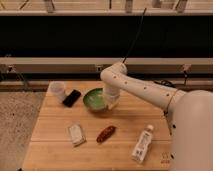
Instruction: Drag the ceramic bowl in a circle
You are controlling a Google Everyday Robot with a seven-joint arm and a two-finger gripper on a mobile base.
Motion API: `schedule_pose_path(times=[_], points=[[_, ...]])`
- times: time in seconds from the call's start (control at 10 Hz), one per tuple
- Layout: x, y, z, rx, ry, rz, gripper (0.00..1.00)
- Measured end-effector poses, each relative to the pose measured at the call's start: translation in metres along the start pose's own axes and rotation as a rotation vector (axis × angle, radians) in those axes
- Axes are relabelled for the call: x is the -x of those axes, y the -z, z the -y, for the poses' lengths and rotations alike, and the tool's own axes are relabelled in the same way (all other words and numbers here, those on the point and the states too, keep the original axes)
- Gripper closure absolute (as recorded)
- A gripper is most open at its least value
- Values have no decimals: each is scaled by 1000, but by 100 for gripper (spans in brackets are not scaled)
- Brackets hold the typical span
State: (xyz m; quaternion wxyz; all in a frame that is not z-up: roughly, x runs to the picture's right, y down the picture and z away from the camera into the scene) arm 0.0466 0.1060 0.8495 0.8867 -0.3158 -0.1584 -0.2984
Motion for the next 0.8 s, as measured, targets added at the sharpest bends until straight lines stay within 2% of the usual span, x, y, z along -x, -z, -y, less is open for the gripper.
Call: schedule_pose_path(times=[0.1, 0.2, 0.5, 0.8], points=[[-12, 2, -10, -6, -22, 4, 96], [-15, 3, -11, -10, -31, 10, 96], [-8, 3, -3, -11, -39, 21, 96], [-10, 4, -14, 14, -24, 28, 96]])
